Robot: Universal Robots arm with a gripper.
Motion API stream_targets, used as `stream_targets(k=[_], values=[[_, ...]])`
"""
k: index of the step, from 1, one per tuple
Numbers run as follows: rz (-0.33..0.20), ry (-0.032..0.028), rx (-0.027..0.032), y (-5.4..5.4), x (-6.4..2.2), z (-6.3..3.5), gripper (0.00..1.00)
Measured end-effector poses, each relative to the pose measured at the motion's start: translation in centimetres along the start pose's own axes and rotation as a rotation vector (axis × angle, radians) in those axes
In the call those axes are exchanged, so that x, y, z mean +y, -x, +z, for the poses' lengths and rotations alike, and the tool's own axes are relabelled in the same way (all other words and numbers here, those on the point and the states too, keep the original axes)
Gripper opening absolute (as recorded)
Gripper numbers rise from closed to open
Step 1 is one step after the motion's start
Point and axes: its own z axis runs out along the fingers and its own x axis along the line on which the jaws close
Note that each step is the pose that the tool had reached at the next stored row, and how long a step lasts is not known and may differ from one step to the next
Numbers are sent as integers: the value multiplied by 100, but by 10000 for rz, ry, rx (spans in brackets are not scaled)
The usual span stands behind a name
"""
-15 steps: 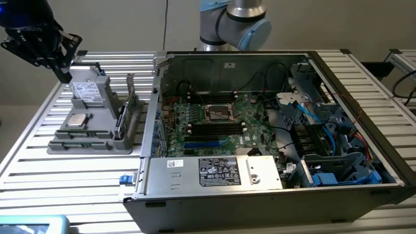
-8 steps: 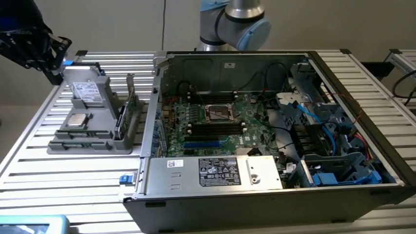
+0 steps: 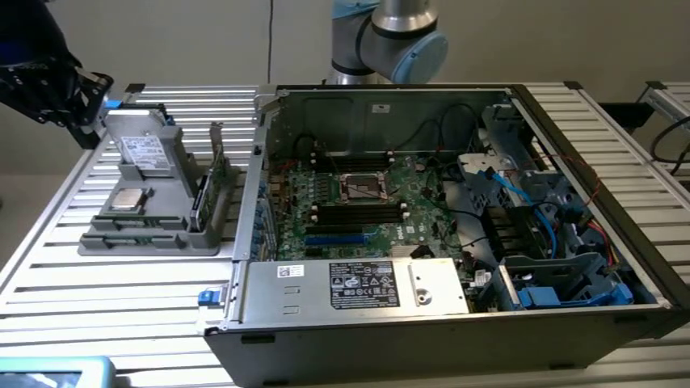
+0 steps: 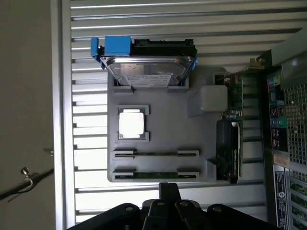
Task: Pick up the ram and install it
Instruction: 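Reach for the ram, then pick up the ram and move it above insertion slot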
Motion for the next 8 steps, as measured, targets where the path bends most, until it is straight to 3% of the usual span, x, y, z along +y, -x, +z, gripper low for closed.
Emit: stream_targets(k=[8], values=[[-23,-152,-9,-2,4,110,11]])
